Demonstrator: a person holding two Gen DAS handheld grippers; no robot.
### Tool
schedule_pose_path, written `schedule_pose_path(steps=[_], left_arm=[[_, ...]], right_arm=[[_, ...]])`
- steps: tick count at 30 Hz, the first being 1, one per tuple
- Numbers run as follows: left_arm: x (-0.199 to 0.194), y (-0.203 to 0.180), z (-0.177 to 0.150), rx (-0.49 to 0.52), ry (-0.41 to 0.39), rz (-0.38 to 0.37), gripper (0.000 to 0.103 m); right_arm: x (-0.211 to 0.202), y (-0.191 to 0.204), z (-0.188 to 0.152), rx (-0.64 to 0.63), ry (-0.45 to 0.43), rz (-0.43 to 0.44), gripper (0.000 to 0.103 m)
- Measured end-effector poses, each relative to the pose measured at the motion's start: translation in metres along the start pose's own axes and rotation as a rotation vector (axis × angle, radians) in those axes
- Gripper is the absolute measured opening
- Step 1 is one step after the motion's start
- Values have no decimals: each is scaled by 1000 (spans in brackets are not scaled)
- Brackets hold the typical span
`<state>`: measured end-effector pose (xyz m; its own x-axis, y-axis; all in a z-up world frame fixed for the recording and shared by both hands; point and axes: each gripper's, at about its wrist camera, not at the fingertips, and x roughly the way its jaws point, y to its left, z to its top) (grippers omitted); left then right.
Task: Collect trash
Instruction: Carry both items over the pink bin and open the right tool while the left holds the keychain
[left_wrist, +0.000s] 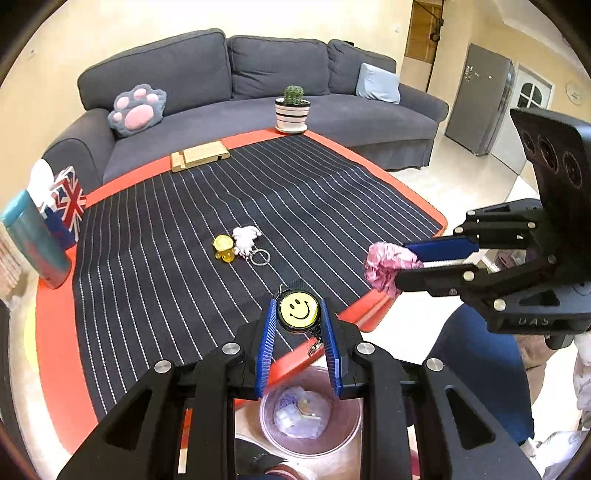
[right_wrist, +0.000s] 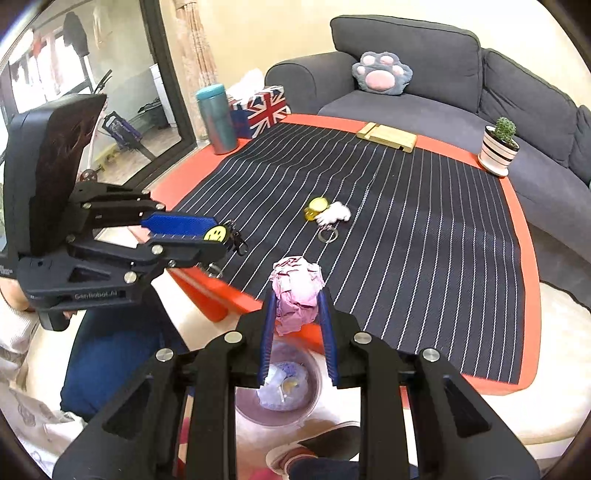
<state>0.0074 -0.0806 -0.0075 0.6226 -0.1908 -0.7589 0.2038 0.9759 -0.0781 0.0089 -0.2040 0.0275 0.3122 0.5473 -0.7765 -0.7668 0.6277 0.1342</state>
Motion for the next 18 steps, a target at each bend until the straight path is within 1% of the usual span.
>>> schedule_pose_path(steps=[8, 18], left_arm=[[-10, -8, -19, -2, 2, -23, 24], [-20, -6, -46, -37, 13, -31, 24]], right_arm=[[-4, 19, -20, -12, 16, 13, 23], [3, 35, -42, -11, 58, 66, 23]])
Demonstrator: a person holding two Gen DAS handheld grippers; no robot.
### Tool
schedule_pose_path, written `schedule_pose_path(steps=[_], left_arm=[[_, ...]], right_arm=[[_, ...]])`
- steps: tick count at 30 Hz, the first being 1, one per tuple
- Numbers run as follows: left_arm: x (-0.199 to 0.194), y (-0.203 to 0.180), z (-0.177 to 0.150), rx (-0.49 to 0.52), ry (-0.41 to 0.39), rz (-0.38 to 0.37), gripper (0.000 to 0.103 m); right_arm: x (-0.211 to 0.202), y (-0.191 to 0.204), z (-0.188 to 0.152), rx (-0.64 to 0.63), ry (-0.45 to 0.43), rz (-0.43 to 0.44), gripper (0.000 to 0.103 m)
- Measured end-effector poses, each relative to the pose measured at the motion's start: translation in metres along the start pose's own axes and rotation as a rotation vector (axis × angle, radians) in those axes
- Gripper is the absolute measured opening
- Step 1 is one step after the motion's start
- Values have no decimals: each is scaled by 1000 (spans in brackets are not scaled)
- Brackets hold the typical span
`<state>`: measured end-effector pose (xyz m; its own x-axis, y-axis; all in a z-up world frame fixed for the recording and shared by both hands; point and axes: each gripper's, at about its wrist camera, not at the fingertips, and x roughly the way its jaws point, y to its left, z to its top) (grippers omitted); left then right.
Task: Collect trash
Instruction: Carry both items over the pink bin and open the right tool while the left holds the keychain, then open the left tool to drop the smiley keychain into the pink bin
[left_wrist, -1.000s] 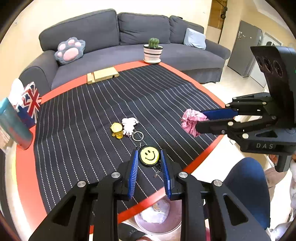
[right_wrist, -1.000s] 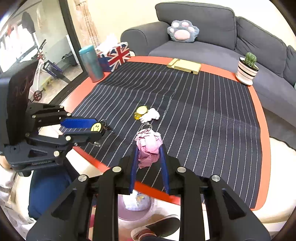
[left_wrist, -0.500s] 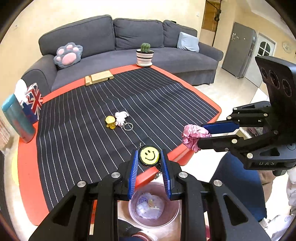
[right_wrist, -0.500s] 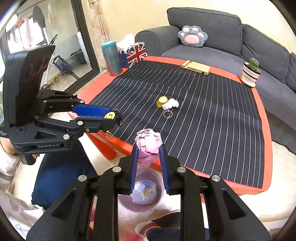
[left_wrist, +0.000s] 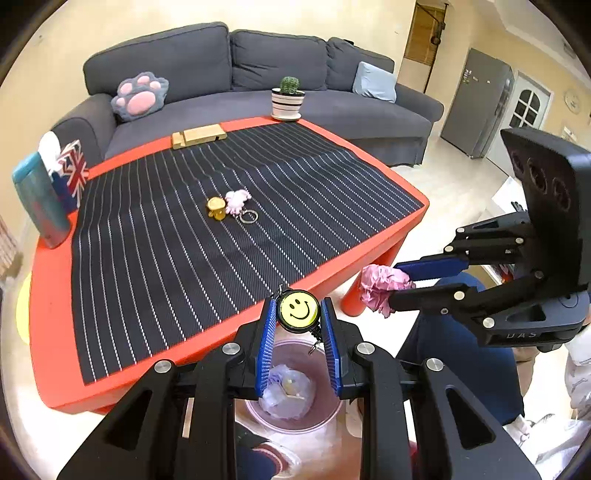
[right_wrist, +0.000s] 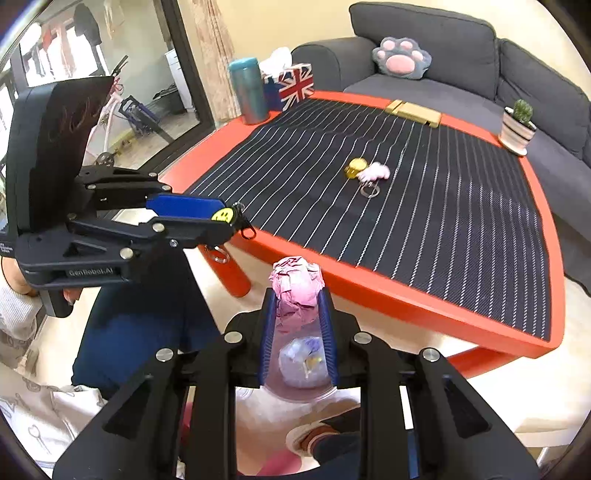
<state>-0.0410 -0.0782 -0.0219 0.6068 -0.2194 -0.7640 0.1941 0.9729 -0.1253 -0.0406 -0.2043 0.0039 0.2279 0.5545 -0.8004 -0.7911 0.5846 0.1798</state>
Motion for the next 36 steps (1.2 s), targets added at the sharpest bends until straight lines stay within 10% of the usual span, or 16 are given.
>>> schedule_pose_path(steps=[5, 9, 12, 36], left_arm=[[-2, 4, -6, -13, 7, 2, 24], [-1, 6, -8, -19, 9, 2, 24], [0, 8, -9, -21, 13, 1, 24], [5, 0, -13, -14, 31, -31, 24]], right_arm=[[10, 5, -4, -1, 24, 30, 26], [13, 4, -4, 11, 22, 22, 72], [11, 0, -3, 33, 5, 4, 88], [-2, -11, -6, 91, -21, -29, 95]])
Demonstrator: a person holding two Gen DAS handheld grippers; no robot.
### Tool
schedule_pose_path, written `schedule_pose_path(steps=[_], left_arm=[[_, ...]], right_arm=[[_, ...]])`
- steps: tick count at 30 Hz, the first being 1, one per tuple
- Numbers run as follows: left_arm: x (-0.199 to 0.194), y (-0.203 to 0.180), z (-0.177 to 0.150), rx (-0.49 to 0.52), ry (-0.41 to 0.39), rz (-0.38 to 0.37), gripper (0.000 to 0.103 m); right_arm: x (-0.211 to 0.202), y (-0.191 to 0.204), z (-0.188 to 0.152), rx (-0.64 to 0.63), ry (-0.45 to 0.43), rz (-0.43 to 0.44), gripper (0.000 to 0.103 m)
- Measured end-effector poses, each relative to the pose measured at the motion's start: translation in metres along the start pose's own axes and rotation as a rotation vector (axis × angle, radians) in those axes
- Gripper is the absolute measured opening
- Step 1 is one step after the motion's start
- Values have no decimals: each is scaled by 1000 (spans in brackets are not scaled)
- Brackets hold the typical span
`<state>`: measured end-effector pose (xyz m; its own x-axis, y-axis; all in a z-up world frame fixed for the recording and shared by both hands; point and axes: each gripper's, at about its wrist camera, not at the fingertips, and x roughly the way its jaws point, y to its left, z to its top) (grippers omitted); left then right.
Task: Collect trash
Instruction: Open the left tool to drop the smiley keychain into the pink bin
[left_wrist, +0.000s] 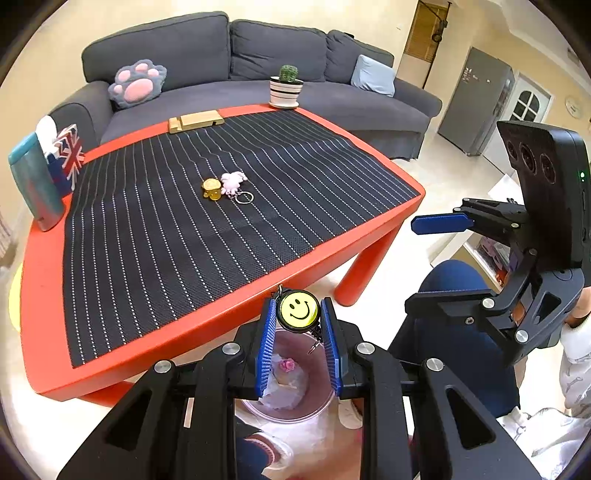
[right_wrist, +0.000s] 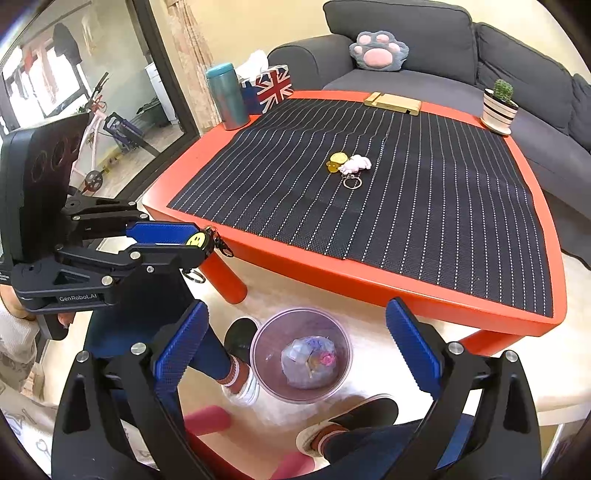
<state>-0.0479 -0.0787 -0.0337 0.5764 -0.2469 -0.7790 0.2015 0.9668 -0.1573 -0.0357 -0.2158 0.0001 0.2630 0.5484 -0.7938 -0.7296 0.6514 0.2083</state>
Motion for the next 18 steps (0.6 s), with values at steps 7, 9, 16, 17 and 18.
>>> schedule_pose_path(steps=[7, 9, 16, 17, 18], left_arm=[[1, -4, 4, 12, 3, -11, 24], [2, -5, 4, 14, 6, -13, 24], [5, -9, 6, 23, 8, -21, 25], [5, -10, 6, 25, 7, -22, 25], [5, -10, 6, 30, 5, -20, 25]], right_arm=[[-6, -6, -1, 17, -16, -7, 95], [-8, -8, 0, 21, -22, -11, 95], [-12, -14, -1, 36, -33, -12, 95], [-12, -15, -2, 37, -33, -12, 95], [-11, -15, -2, 38, -32, -12, 95]])
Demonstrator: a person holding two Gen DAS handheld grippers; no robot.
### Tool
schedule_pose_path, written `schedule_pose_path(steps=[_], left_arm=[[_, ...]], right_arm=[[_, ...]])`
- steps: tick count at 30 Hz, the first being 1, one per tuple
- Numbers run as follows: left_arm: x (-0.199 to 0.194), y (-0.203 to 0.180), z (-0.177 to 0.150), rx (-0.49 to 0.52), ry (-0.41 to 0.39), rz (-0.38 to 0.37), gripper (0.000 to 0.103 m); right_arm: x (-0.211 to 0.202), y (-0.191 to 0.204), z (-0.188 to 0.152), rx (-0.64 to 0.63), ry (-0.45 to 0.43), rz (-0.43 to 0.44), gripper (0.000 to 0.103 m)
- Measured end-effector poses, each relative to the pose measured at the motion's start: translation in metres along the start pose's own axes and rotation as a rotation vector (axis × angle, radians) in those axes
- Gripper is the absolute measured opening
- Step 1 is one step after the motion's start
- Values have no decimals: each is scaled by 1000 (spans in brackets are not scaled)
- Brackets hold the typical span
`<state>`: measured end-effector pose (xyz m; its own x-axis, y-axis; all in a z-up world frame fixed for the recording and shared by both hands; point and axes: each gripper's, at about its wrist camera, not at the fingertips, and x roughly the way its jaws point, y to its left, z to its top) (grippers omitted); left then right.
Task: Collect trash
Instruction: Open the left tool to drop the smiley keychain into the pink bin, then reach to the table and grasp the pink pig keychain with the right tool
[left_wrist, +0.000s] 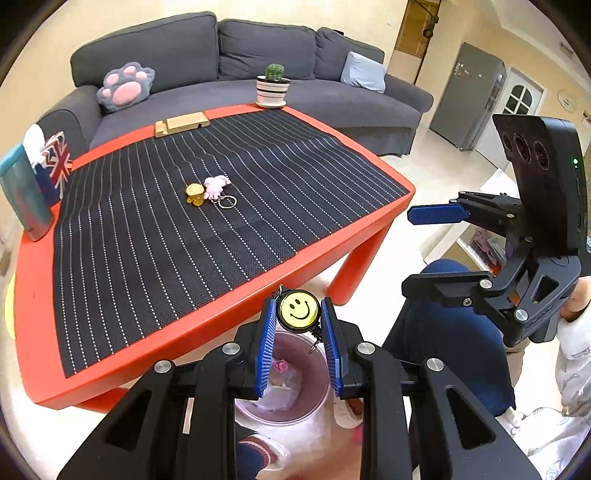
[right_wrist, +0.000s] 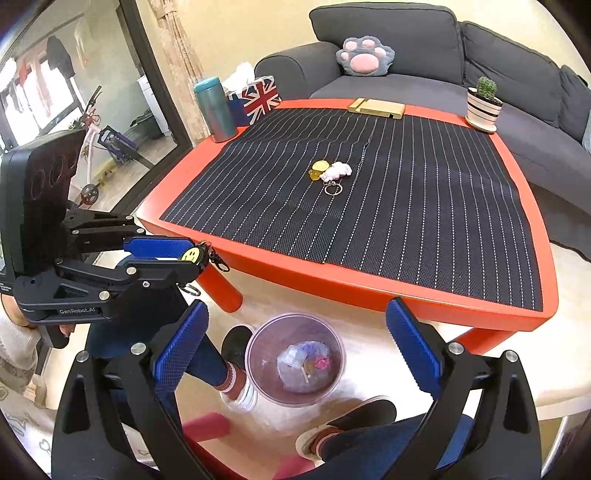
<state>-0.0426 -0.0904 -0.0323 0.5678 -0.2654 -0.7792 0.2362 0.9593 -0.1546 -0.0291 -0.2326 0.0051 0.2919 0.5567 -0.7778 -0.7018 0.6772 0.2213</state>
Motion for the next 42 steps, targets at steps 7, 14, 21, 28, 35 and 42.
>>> schedule_pose_path(steps=[7, 14, 21, 28, 35, 42], left_arm=[[-4, 4, -1, -29, -43, 24, 88], [-2, 8, -3, -49, -32, 42, 95], [-2, 14, -4, -75, -22, 48, 95], [1, 23, -3, -105, -8, 116, 95], [3, 36, -3, -144, 0, 159, 95], [2, 51, 0, -161, -13, 204, 95]], right_arm=[[0, -1, -1, 7, -1, 1, 95], [2, -1, -2, 9, 4, -1, 96], [2, -1, -3, 11, 6, 1, 97], [4, 0, -2, 12, 4, 4, 97], [5, -1, 9, 1, -7, 3, 97], [9, -2, 33, -40, -21, -1, 97]])
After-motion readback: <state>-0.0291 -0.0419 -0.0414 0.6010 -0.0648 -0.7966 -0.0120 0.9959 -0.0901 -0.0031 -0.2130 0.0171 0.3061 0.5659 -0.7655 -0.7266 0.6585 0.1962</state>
